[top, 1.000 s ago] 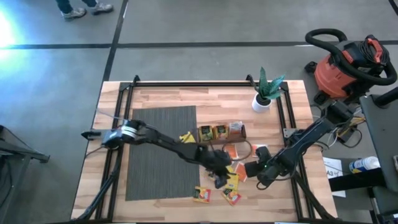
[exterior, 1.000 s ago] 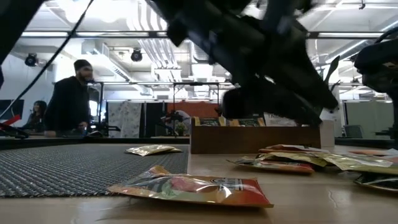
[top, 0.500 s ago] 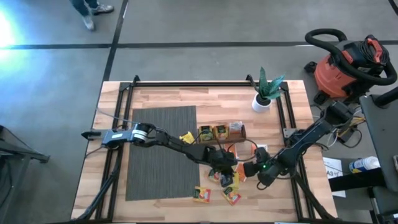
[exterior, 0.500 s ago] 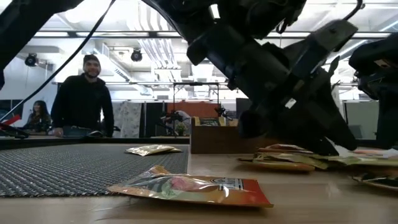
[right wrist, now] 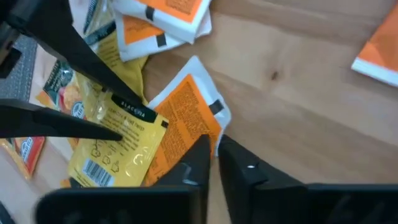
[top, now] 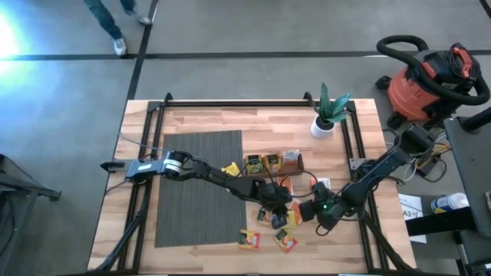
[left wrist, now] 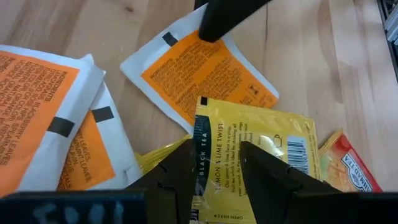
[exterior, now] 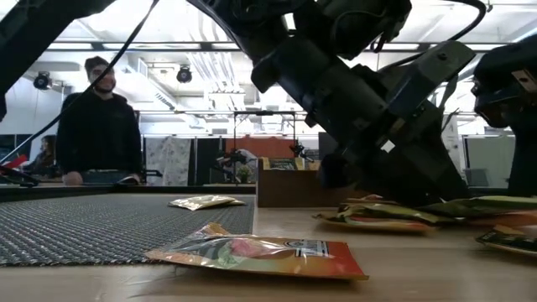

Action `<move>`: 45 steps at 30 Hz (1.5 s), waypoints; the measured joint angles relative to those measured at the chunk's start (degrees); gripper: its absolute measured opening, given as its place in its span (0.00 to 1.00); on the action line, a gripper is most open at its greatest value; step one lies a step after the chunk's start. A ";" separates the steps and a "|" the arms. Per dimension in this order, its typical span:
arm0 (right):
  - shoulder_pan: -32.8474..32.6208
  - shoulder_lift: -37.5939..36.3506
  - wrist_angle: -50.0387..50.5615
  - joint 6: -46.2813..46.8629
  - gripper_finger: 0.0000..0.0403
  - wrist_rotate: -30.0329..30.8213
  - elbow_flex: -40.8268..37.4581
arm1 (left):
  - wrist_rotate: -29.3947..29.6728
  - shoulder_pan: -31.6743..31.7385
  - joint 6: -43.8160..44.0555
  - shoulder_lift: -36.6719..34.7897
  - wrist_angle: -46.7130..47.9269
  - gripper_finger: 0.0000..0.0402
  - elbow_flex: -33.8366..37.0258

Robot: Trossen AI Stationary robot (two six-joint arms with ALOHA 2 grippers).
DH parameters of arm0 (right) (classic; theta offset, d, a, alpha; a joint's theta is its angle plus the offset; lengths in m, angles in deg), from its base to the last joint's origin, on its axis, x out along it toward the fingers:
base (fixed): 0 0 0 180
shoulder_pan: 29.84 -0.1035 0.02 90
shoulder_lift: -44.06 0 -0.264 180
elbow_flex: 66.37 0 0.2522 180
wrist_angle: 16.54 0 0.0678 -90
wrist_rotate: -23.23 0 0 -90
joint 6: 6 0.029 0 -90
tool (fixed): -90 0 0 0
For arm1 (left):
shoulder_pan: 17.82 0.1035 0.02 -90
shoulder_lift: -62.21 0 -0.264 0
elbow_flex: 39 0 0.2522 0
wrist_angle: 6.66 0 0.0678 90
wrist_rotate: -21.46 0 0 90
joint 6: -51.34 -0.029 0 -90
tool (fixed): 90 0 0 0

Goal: Pick & Place Tea
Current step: Put the white tea bag into the right section of the wooden organizer

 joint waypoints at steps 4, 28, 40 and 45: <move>-0.02 -0.29 0.41 -2.92 0.03 1.01 1.19 | 0.11 -0.10 0.19 -0.91 1.05 0.32 0.00; -0.53 -2.10 50.46 2.31 0.02 41.58 38.66 | 38.29 -5.21 -6.19 -27.44 3.45 0.32 6.06; 5.57 -2.23 45.07 0.53 0.02 45.25 45.41 | 71.01 -12.55 -35.52 -26.54 -5.02 0.32 9.07; 9.09 -1.45 34.23 -6.76 0.02 45.79 45.99 | 70.88 -11.85 -39.42 -26.45 -11.38 0.32 9.07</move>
